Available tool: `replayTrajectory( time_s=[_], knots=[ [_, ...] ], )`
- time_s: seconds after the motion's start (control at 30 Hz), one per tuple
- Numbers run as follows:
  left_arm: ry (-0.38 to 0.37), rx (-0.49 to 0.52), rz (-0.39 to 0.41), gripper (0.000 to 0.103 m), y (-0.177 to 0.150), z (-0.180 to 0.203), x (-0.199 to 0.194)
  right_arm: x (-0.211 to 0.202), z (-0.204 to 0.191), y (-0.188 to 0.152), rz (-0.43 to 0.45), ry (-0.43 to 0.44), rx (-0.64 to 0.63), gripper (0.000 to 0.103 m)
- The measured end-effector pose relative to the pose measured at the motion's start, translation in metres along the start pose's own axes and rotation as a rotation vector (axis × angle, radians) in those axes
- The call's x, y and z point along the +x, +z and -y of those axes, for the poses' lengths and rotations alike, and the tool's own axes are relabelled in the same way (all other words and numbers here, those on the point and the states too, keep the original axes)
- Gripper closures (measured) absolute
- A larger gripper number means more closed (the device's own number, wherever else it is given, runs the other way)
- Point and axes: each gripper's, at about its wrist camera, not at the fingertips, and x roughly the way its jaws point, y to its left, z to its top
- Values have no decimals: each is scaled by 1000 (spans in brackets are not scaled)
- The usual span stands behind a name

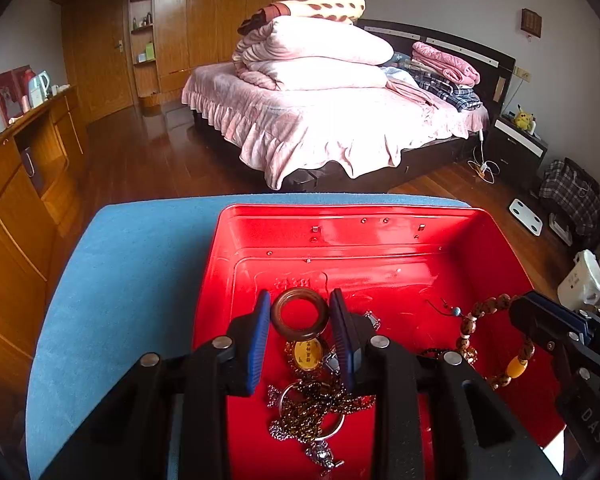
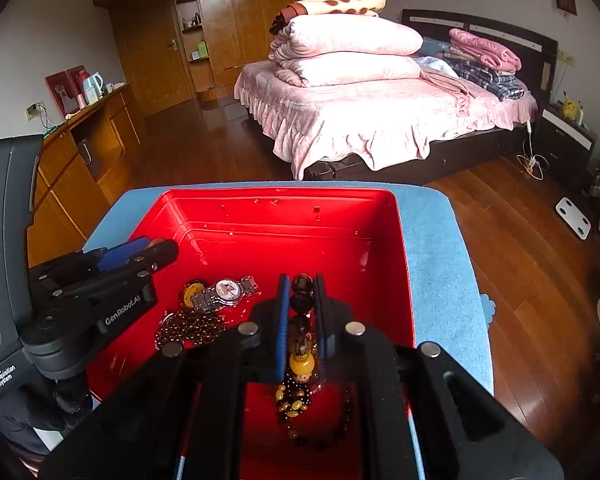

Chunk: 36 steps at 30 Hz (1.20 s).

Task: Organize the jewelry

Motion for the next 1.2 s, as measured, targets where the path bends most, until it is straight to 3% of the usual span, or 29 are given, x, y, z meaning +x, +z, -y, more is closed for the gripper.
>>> replayTrajectory(
  time_s=[0.1,0.13,0.17,0.2,0.3,0.83,1.2],
  knots=[
    [2,1,-4,72,2,0,1,2,2,1,-5,-1,1,92],
    [2,6,-6,67,3,0,2,2,2,0,-5,-7,-3,89],
    [1,11,-10,51,3,1,2,2,3,0,0,-16,-5,75],
    [2,11,-5,44,2,0,0,0,3,0,10,-21,-7,67],
    [-2,-3,21,35,1,-1,-8,-6,4,0,38,-27,-4,65],
    [14,-27,104,24,-9,-18,-44,-34,7,-11,107,-47,24,52],
    [-6,-34,164,12,-35,-29,-81,-65,-2,-34,160,-25,20,33]
  ],
)
